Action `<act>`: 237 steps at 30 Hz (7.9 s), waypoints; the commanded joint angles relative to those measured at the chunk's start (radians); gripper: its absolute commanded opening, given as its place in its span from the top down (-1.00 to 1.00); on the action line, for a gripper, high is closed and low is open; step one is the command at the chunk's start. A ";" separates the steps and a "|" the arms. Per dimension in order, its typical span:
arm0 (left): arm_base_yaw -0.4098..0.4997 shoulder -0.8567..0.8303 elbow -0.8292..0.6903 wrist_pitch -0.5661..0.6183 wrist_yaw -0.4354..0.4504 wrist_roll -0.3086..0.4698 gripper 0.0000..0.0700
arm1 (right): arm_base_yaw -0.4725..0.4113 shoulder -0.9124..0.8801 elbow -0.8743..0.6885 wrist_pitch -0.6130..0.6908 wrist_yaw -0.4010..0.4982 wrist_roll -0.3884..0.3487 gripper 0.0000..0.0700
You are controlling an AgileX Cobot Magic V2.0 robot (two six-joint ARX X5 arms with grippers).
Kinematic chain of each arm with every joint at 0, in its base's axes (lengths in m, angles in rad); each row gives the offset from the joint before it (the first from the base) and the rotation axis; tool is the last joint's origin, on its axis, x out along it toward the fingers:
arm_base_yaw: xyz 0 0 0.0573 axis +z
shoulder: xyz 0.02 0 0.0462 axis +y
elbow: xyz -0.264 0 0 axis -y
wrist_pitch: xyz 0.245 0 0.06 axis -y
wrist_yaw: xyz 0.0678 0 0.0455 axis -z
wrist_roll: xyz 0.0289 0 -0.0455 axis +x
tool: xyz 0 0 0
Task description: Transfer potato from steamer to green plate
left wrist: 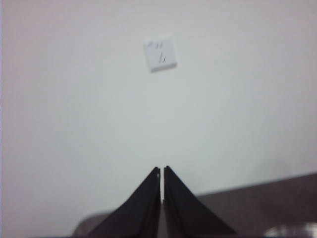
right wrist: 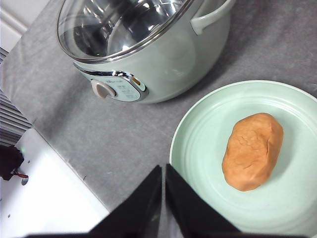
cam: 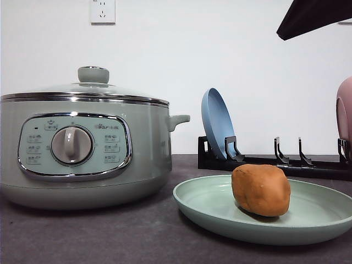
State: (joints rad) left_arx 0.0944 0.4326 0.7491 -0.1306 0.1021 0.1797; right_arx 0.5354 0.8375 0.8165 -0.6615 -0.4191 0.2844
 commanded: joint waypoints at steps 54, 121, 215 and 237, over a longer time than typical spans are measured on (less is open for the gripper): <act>-0.006 -0.430 -0.712 -0.126 -0.080 -0.117 0.99 | 0.004 0.003 0.016 0.011 0.001 -0.012 1.00; -0.006 -0.429 -0.712 -0.126 -0.080 -0.117 0.99 | -0.614 -0.834 -0.805 0.567 0.246 -0.205 1.00; -0.006 -0.429 -0.712 -0.126 -0.080 -0.117 0.99 | -0.612 -0.834 -0.805 0.505 0.263 -0.213 1.00; -0.006 -0.429 -0.712 -0.126 -0.080 -0.117 0.99 | -0.612 -0.834 -0.805 0.505 0.263 -0.214 1.00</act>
State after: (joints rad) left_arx 0.0891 0.0048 0.0490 -0.2287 0.0227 0.0612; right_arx -0.0757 0.0044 0.0166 -0.1607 -0.1562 0.0784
